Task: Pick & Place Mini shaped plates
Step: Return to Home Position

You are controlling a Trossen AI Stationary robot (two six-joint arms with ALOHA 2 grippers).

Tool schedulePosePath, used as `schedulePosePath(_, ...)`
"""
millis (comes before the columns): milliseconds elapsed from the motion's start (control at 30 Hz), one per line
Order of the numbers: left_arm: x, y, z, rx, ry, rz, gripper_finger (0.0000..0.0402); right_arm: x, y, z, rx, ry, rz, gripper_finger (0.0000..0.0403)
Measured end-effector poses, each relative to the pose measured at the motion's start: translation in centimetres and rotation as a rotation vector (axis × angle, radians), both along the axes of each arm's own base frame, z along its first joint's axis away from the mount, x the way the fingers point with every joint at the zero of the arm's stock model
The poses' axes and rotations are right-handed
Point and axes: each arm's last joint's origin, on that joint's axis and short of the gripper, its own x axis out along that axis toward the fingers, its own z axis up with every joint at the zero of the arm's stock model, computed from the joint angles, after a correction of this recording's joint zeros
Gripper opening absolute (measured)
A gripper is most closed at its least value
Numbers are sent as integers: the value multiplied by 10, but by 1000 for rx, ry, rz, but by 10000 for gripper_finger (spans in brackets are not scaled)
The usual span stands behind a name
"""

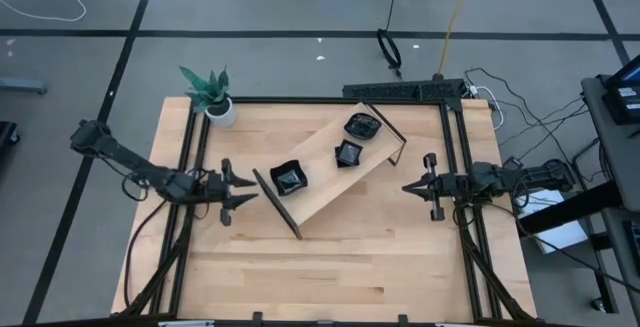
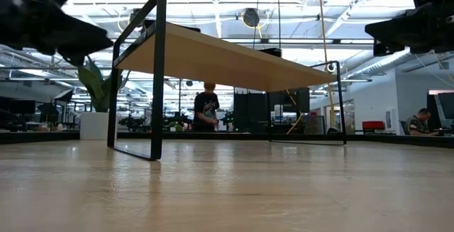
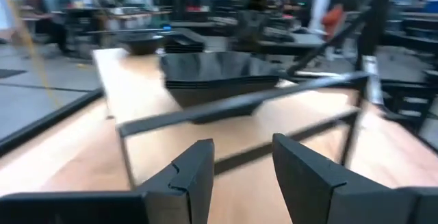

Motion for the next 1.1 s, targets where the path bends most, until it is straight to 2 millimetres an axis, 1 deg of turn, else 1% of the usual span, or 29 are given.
schedulePosePath(133,-11,-4,0,14,13,-111,152,0,0,-1,-10,13,-1,0)
schedulePosePath(300,-22,-4,2,15,-2,-119,152,0,0,-1,-8,9,-1,0)
schedulePosePath(433,-26,-6,2,89,-3,-172,152,0,0,0,-6,2,-3,0)
schedulePosePath(533,-27,-7,0,115,11,-187,152,0,0,0,0,3,-3,0)
schedulePosePath(1100,-27,-7,0,118,15,-188,152,0,0,0,20,3,-2,0)
